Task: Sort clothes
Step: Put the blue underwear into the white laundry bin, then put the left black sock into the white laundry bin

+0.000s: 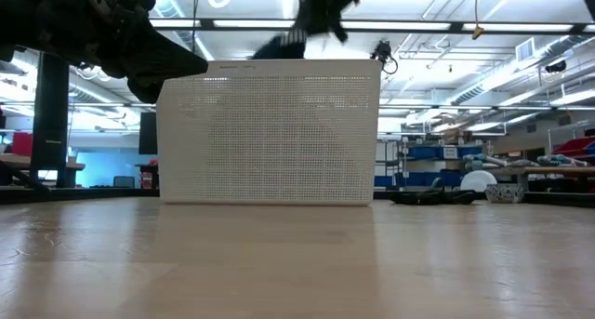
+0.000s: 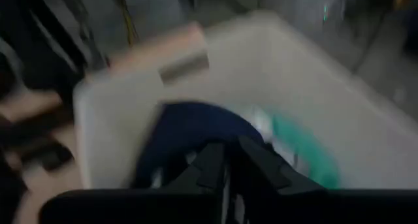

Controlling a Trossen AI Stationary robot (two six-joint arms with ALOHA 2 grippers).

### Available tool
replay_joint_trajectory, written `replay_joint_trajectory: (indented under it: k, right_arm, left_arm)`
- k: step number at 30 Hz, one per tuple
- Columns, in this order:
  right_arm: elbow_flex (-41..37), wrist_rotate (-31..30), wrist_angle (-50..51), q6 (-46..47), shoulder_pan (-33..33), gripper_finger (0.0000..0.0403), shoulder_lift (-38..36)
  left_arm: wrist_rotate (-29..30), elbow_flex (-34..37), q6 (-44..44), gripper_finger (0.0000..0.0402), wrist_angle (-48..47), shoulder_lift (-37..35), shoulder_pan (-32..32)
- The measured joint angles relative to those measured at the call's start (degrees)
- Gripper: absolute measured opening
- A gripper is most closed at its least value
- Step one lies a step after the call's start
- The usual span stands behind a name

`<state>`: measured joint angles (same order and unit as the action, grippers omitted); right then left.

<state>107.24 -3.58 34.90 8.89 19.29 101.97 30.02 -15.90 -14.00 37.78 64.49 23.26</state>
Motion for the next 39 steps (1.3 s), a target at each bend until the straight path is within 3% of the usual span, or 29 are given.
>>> replay_joint_trajectory:
  k: [7,15,17,22,28,39]
  right_arm:
    - [-0.1,4.8,11.1,1.4,2.2,0.0108,1.4]
    - [0.0,4.5,20.2,-1.4,2.2,0.0158,-9.7]
    - [0.0,2.7,24.8,-0.8,1.9,0.0159,-13.0]
    - [-2.2,-8.6,32.3,1.1,-1.8,0.0154,-20.5]
    - [-14.0,-15.5,32.0,5.5,-5.8,0.0153,-31.3]
    - [-47.7,-21.0,23.8,20.8,-6.9,0.0150,-51.4]
  left_arm:
    - [0.0,0.0,-0.9,0.0001,0.0,0.0,0.0]
    - [-0.1,0.0,-1.3,0.0001,-0.1,0.0,0.0]
    - [-0.1,0.0,-1.3,0.0001,-0.1,0.0,0.0]
    - [-0.1,0.0,-1.3,0.0001,0.0,0.0,0.0]
    - [-0.1,0.0,-1.3,0.0001,0.0,0.0,0.0]
    - [-0.1,0.0,-1.3,0.0001,0.0,0.0,0.0]
